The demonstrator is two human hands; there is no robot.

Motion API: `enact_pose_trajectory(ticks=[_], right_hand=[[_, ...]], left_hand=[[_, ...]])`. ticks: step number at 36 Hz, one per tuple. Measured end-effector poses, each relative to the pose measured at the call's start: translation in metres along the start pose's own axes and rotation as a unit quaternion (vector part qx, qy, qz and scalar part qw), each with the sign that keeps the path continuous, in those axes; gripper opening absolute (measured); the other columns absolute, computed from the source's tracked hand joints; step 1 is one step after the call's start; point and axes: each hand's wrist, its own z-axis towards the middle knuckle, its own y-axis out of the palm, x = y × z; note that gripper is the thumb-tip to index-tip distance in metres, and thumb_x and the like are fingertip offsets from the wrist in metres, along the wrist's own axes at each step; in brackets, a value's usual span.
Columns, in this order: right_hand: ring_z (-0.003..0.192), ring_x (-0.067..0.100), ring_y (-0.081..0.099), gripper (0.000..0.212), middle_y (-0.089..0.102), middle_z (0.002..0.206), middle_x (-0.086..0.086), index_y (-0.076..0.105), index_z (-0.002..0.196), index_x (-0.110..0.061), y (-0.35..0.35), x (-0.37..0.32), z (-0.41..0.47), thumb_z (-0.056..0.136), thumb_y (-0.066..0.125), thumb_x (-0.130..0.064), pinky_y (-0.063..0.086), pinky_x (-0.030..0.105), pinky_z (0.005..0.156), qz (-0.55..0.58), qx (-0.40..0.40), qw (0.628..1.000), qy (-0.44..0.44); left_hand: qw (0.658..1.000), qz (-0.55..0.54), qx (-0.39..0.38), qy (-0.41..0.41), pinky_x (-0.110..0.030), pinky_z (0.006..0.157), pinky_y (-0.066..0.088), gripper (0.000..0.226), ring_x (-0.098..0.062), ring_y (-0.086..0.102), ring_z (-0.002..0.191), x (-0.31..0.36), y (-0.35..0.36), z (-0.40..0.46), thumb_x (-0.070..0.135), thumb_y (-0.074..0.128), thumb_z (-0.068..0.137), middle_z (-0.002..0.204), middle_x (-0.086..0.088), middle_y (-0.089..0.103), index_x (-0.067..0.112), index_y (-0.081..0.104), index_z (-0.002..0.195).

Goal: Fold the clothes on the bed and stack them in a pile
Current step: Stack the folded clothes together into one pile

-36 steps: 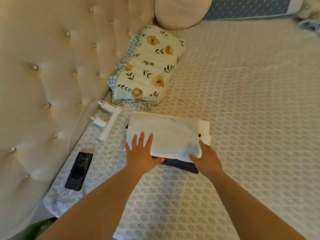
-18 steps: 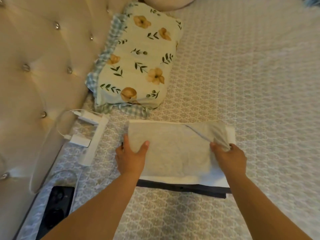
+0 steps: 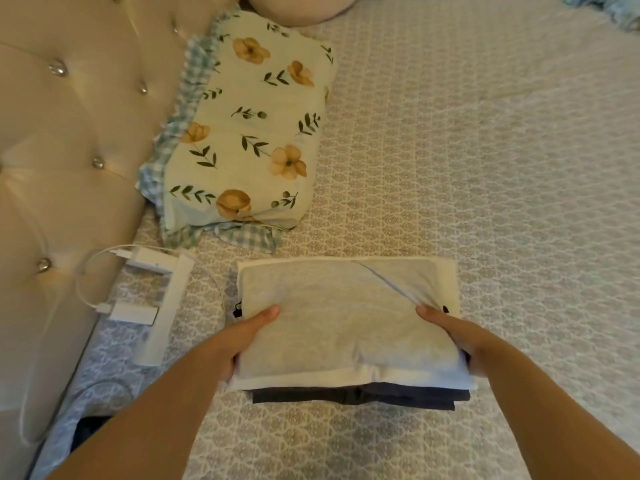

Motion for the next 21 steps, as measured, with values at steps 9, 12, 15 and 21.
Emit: enact_pose_trajectory(ticks=[9, 12, 15, 21], right_hand=[[0.077, 0.018, 0.060, 0.035, 0.063, 0.088, 0.001, 0.056, 0.099, -0.016, 0.022, 0.014, 0.006, 0.076, 0.076, -0.032, 0.043, 0.028, 0.058, 0.026, 0.104, 0.990, -0.092], [0.086, 0.024, 0.063, 0.034, 0.065, 0.094, 0.003, 0.058, 0.103, -0.017, 0.025, 0.019, -0.007, 0.077, 0.076, -0.030, 0.052, 0.038, 0.075, 0.027, 0.086, 0.990, -0.108], [0.093, 0.026, 0.059, 0.041, 0.062, 0.093, 0.001, 0.056, 0.108, -0.016, 0.023, 0.019, -0.033, 0.076, 0.076, -0.032, 0.048, 0.043, 0.090, 0.004, 0.089, 0.988, -0.123], [0.087, 0.027, 0.057, 0.059, 0.059, 0.095, 0.006, 0.053, 0.122, -0.006, -0.017, 0.036, -0.110, 0.077, 0.076, -0.035, 0.045, 0.039, 0.078, 0.051, 0.100, 0.989, -0.093]], left_hand=[[0.997, -0.068, -0.016, 0.016, -0.041, 0.068, 0.058, 0.063, -0.031, 0.072, 0.082, -0.007, 0.016, -0.002, 0.047, 0.081, 0.053, 0.093, -0.012, 0.074, 0.013, 0.068, 0.104], [0.996, -0.079, 0.005, 0.043, -0.049, 0.094, 0.050, 0.068, -0.030, 0.066, 0.100, -0.025, 0.029, -0.027, 0.048, 0.079, 0.054, 0.104, -0.011, 0.072, 0.012, 0.067, 0.110], [0.996, -0.064, 0.005, 0.057, -0.049, 0.094, 0.050, 0.069, -0.030, 0.066, 0.101, -0.025, 0.033, -0.056, 0.049, 0.080, 0.053, 0.104, -0.010, 0.072, 0.013, 0.067, 0.111], [0.995, 0.010, -0.011, 0.095, -0.037, 0.071, 0.058, 0.070, -0.025, 0.072, 0.083, -0.002, 0.058, -0.131, 0.054, 0.083, 0.045, 0.088, -0.006, 0.075, 0.014, 0.070, 0.101]])
